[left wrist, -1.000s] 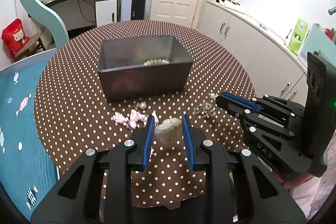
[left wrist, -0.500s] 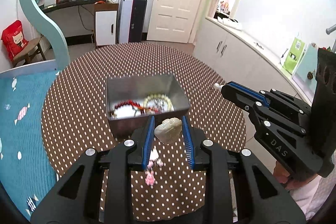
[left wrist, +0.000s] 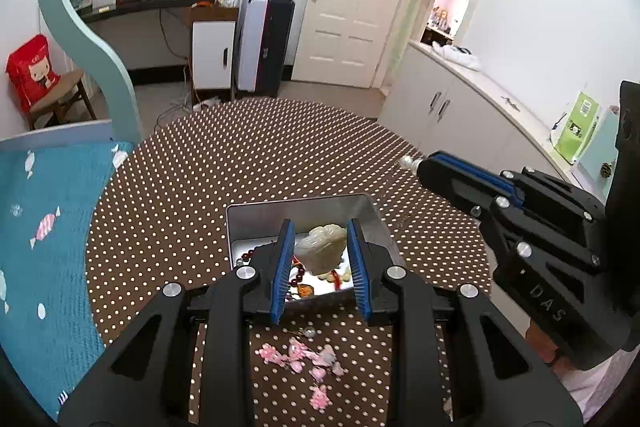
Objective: Organize jewelry
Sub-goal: 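Carry the jade pendant toward the box while the right tool drops the pearl chain inside, then lower the jade pendant into the box and open the left tool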
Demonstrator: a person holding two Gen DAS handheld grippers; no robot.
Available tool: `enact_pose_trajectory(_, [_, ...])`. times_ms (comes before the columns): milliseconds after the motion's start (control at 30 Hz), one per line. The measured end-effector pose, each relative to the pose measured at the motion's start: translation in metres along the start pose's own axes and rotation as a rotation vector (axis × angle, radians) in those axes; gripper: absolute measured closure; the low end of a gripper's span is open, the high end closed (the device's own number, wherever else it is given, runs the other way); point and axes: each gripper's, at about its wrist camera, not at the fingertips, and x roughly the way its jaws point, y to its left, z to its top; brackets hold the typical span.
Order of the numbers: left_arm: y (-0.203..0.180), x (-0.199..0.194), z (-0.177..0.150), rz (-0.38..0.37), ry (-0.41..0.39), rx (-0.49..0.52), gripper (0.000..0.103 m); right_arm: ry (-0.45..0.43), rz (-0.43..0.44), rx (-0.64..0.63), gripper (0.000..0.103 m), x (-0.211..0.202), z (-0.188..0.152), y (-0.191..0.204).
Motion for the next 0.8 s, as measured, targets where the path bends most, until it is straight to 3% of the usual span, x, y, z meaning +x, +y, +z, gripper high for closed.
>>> enact_pose_trajectory(333, [0.014, 0.055, -0.009, 0.012, 0.113, -0.043, 0.077, 0.176, 0.026, 0.045, 0.094, 0.056, -0.024, -0.002])
enact_pose_trajectory(400, [0.018, 0.058, -0.009, 0.011, 0.117, -0.048, 0.077, 0.182, 0.014, 0.059, 0.072, 0.056, -0.024, -0.004])
enact_pose_trajectory(433, [0.020, 0.059, -0.008, 0.013, 0.117, -0.050, 0.077, 0.182, -0.012, 0.064, 0.067, 0.056, -0.023, -0.006])
enact_pose_trajectory(500, [0.022, 0.061, -0.008, 0.016, 0.118, -0.052, 0.077, 0.185, -0.043, 0.082, 0.048, 0.056, -0.024, -0.011])
enact_pose_trajectory(667, [0.021, 0.070, -0.009, 0.023, 0.132, -0.045, 0.076, 0.187, -0.077, 0.109, 0.034, 0.052, -0.029, -0.019])
enact_pose_trajectory(800, [0.021, 0.075, -0.010, 0.025, 0.142, -0.047, 0.076, 0.194, -0.082, 0.111, 0.033, 0.052, -0.030, -0.021])
